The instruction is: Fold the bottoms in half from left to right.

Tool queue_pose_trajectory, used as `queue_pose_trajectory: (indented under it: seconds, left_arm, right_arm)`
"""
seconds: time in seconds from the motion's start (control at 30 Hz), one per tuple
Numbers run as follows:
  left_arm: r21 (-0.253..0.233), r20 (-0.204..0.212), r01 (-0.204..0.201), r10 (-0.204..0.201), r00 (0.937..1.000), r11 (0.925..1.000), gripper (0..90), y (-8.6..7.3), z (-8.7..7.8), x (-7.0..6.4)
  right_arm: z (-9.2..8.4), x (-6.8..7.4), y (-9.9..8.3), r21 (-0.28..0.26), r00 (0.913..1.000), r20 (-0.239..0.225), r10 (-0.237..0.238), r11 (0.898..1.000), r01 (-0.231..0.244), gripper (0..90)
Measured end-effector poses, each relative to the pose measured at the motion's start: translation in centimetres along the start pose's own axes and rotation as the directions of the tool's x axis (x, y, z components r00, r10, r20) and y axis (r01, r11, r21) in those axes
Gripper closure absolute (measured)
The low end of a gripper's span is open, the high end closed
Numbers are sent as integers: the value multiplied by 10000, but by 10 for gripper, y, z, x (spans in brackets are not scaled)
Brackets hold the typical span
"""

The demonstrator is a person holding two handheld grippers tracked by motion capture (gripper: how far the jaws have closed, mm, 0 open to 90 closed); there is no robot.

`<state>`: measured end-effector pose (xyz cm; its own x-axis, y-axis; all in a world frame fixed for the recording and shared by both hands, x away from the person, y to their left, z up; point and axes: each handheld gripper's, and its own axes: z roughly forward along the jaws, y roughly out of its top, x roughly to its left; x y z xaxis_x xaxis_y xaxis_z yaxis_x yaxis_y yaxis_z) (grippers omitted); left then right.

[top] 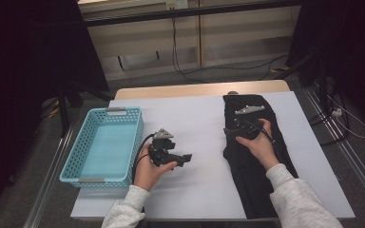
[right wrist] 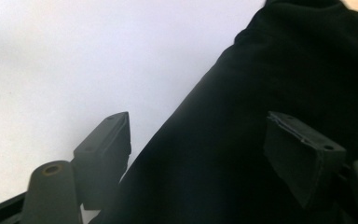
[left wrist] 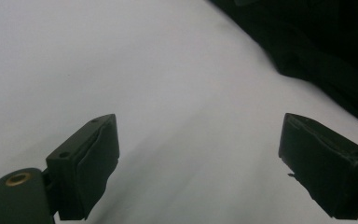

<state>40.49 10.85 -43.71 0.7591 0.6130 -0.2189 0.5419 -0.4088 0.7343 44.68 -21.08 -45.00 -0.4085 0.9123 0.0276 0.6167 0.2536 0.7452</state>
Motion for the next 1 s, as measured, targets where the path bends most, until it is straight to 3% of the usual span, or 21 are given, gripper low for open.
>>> queue_pose_trajectory:
  seconds: [0.13, 0.23, 0.53, 0.77, 1.0]
  left_arm:
    - [-93, -83, 14, -15, 10000, 10000, 124, 0, -2, 1]
    - [-129, -72, 3, -4, 10000, 9999, 125, 0, -2, 1]
    - [-146, -128, -14, 12, 9999, 9999, 128, -3, -5, -1]
    - [-208, -151, 44, -47, 9999, 9998, 129, -3, -8, 0]
    - [-265, -188, 87, -92, 9998, 9996, 130, -4, -10, 1]
  right_arm:
    - [11, -2, 0, 89, 9999, 109, -72, 9999, 71, 240]
    - [19, -3, -4, 337, 9984, 473, -323, 9990, 307, 252]
    - [15, -9, -5, 241, 9979, 643, -45, 9997, 29, 417]
    - [14, -8, -5, 271, 9971, 759, -30, 9996, 9, 449]
    - [13, -9, -5, 305, 9972, 750, 3, 9995, -26, 545]
